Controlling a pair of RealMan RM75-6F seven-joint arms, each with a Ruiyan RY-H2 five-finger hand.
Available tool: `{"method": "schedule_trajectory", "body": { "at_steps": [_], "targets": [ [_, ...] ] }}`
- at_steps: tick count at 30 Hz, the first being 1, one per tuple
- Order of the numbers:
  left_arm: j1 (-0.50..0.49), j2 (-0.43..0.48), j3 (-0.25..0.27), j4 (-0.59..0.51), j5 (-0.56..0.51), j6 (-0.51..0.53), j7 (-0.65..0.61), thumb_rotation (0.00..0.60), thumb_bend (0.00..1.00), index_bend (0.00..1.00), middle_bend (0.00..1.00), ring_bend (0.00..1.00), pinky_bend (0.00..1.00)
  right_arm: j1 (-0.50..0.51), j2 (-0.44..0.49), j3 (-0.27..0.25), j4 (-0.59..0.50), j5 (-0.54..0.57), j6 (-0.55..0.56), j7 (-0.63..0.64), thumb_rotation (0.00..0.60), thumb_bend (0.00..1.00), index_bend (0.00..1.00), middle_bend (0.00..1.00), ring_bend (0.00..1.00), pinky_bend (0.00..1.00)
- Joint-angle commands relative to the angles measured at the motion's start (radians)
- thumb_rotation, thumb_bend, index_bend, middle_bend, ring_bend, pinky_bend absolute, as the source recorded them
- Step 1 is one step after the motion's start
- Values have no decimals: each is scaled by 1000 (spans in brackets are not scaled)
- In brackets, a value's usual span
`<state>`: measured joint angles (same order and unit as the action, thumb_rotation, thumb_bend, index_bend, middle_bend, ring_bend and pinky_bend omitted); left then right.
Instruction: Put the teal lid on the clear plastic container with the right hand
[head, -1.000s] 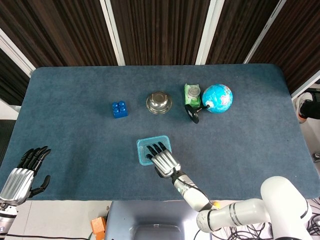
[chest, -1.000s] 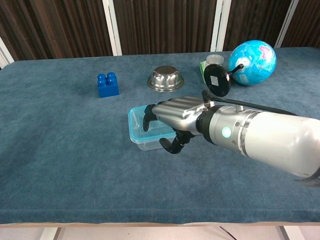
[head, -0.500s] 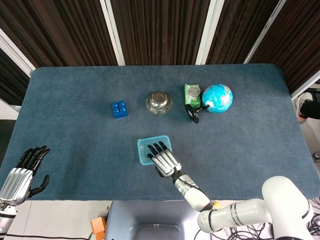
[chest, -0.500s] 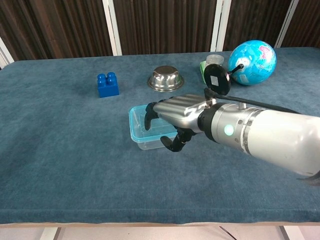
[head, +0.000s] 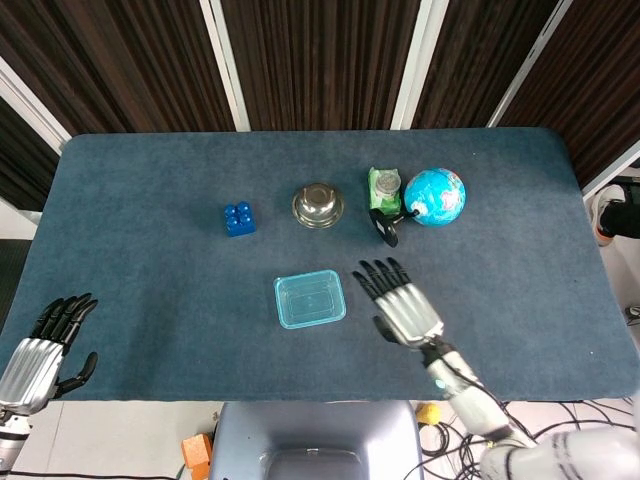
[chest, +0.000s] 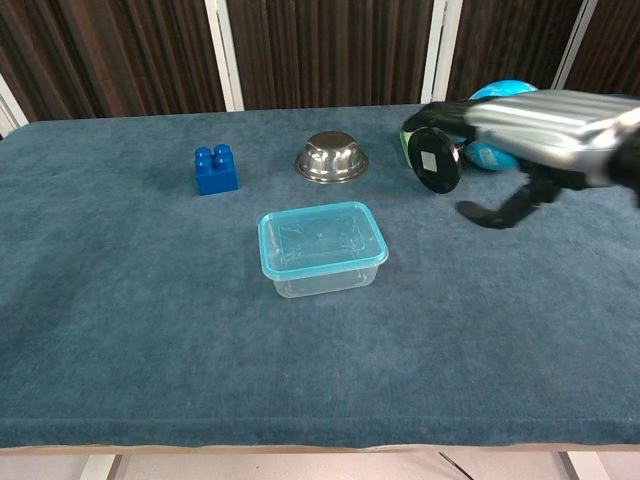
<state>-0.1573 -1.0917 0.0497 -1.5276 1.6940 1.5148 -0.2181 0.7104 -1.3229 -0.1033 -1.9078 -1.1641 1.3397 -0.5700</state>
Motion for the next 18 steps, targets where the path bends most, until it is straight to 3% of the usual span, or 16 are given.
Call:
{"method": "schedule_trajectory", "body": {
  "at_steps": [1, 4, 6, 8, 18],
  "targets": [
    [6, -4, 3, 1, 12, 13, 11, 600, 430, 0, 42, 7, 29, -262, 158, -198, 88, -226, 235, 240, 600, 281, 0, 0, 0, 0],
    [9, -10, 7, -2, 20, 17, 29, 600, 414, 0, 42, 7, 28, -385, 169, -238, 208, -255, 312, 374, 600, 272, 0, 0, 0, 0],
    [9, -14, 7, -4, 27, 22, 41, 600, 414, 0, 40, 4, 28, -439, 157, -230, 284, -262, 337, 470, 600, 272, 0, 0, 0, 0],
    [10, -19, 7, -4, 30, 23, 53, 600, 413, 0, 35, 1, 28, -458, 150, -216, 329, -256, 320, 469, 600, 272, 0, 0, 0, 0],
    [19, -22, 9, -8, 34, 35, 78, 600, 412, 0, 19, 0, 26, -495, 150, -142, 332, -301, 275, 462, 600, 272, 0, 0, 0, 0]
  ]
}}
